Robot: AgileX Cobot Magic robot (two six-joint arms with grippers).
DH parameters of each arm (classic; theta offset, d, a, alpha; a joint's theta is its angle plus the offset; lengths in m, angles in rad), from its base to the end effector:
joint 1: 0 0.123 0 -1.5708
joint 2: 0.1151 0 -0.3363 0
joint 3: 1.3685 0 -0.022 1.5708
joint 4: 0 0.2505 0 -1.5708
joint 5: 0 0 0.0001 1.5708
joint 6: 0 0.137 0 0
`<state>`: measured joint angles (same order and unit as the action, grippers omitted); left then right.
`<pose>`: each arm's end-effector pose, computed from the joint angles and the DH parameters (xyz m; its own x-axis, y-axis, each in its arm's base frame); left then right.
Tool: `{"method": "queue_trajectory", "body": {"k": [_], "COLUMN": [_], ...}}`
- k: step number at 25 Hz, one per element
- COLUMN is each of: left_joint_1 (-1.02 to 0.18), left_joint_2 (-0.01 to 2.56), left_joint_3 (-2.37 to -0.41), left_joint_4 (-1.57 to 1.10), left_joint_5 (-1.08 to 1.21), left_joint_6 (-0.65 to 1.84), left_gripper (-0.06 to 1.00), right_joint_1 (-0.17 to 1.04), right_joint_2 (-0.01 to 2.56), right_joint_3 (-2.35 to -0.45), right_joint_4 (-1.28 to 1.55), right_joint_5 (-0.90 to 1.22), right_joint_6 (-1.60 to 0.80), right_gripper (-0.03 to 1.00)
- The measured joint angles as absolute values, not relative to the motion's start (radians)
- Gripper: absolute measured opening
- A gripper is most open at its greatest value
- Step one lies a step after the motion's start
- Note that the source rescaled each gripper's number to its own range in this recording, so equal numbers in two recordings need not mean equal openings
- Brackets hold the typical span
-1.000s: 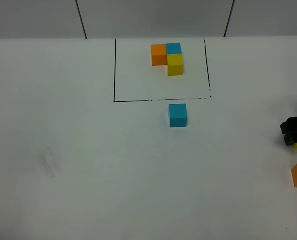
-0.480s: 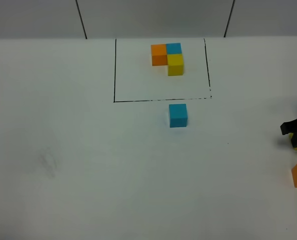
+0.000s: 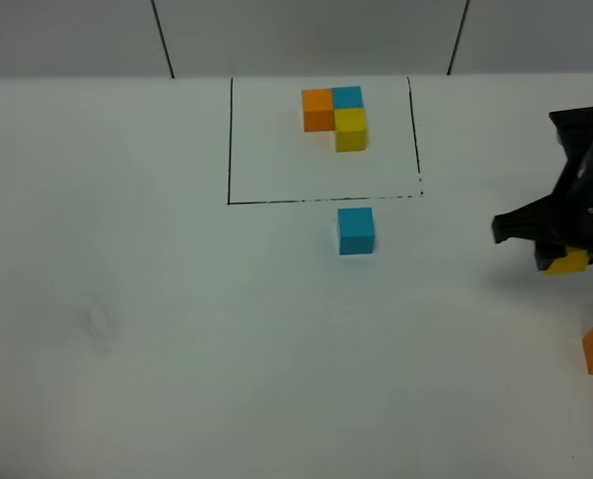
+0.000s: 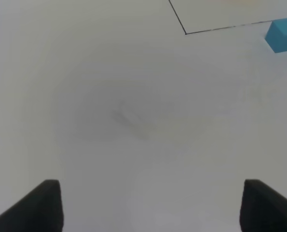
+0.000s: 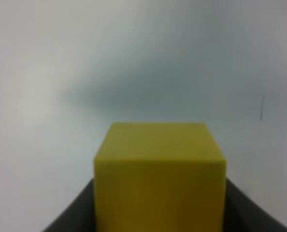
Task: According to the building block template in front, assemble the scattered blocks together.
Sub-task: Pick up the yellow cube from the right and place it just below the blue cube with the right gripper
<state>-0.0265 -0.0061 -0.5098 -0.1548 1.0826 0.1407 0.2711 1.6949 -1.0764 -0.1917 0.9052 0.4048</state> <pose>-0.0203 -0.0181 0.2577 -0.4457 0.0788 -0.8917 0.1779 0.9841 -0.0020 0.3196 0.0675 0.2077 -0.9838 0.0156 -0.1788 0.0343 0.9942 -0.1021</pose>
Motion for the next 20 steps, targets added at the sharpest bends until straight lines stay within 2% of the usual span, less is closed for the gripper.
{"method": "queue_trajectory", "body": {"k": [4, 8, 20], "left_joint_1": [-0.026, -0.026, -0.026], "left_joint_2": [-0.006, -0.006, -0.006], "left_joint_3": [-0.510, -0.510, -0.510], "left_joint_4": [-0.155, -0.155, -0.155], "left_joint_5": [1.083, 1.083, 1.083], "left_joint_6": [0.141, 0.141, 0.140], "left_gripper": [0.63, 0.63, 0.63], "right_joint_1": [0.468, 0.580, 0.683], "right_joint_2": [1.693, 1.719, 1.959], "right_joint_3": [-1.078, -1.089, -1.274], "right_joint_4": [-0.300, -0.318, -0.214], "right_joint_5": [0.909, 0.839, 0.784], "right_joint_6": [0.700, 0.885, 0.861], "right_gripper": [0.26, 0.26, 0.26]}}
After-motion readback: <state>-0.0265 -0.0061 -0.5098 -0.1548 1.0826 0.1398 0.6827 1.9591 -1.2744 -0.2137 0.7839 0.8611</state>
